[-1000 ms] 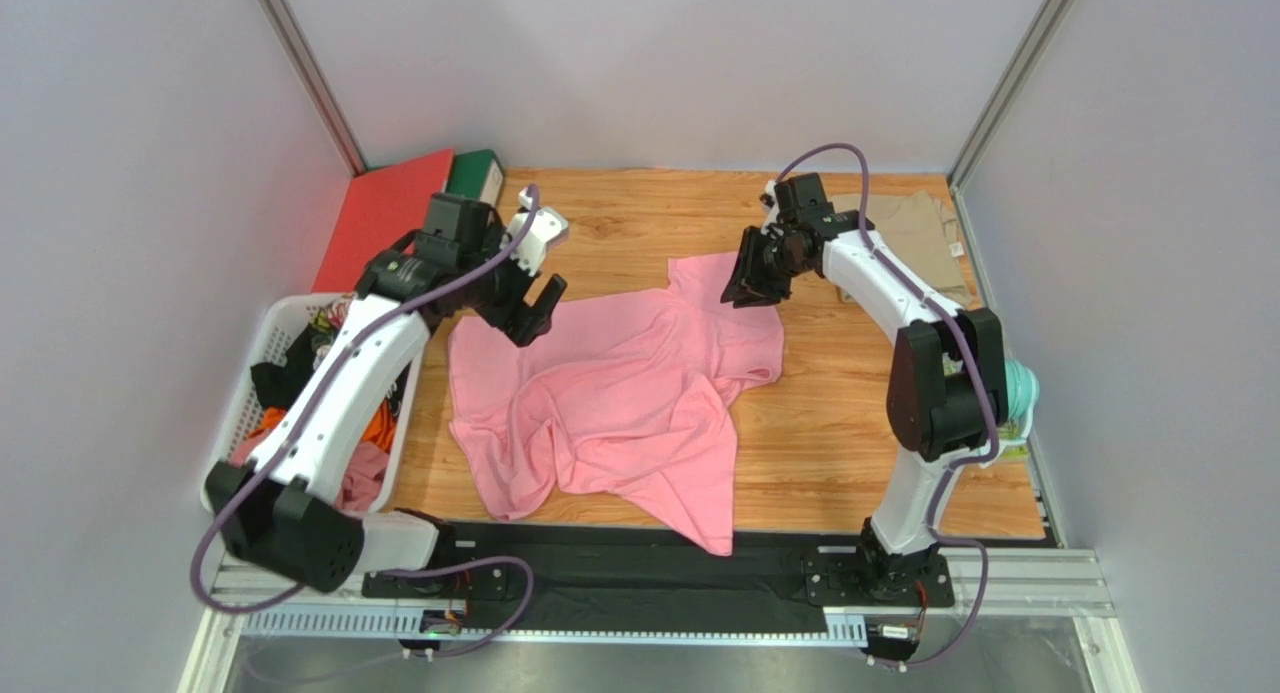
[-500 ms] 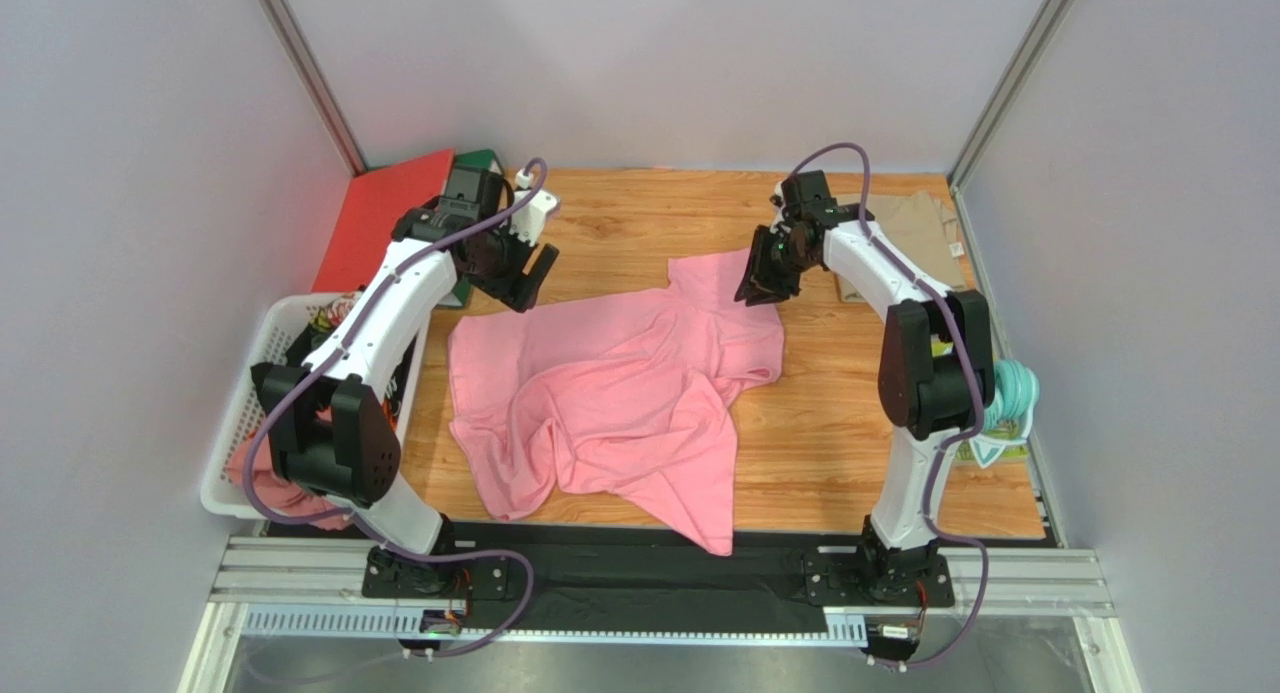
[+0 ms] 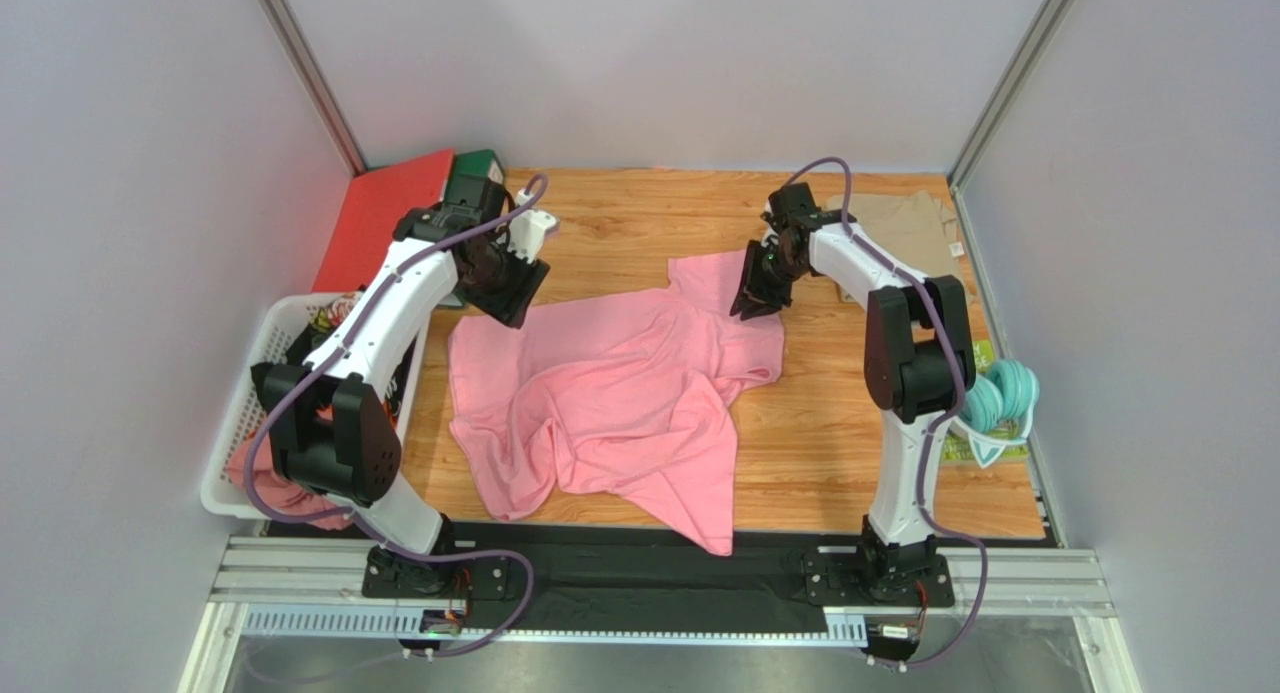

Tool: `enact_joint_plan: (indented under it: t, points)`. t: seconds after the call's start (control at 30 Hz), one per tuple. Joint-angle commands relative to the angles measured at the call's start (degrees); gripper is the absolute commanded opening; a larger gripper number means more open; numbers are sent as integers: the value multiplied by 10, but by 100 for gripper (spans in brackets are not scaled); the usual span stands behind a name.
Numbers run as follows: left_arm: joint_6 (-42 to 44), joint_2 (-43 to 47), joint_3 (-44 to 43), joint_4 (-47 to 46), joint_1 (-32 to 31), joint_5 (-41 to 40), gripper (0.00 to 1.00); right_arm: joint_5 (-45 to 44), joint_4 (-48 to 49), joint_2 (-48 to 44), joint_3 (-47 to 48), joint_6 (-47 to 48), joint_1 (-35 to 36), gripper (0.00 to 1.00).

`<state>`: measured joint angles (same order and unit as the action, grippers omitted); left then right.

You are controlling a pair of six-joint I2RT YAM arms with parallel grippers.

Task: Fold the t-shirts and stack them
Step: Flatten out the tshirt

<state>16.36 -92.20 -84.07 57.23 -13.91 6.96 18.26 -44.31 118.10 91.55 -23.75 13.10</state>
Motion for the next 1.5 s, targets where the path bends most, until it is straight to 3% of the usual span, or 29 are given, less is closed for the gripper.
enact_joint_plan:
  t: [0.0,0.27,0.47,0.93,1.17,1.47]
  points:
    - [-7,6,-2,28,-3,4,60,-21,-17,6,30,3,13,27]
    - [-10,-33,-20,53,-22,-7,64,-36,-59,30,62,12,22,27]
    - [-17,-62,-43,69,-38,-7,73,-69,-99,54,107,29,20,26]
    - [-27,-116,-117,93,-76,-8,73,-56,-121,54,138,23,-40,23]
    - [-28,-43,-58,46,-62,-27,74,-36,-108,48,130,29,-14,25]
    - [-59,-33,-7,-32,-4,-53,74,-59,-117,109,155,43,-12,39]
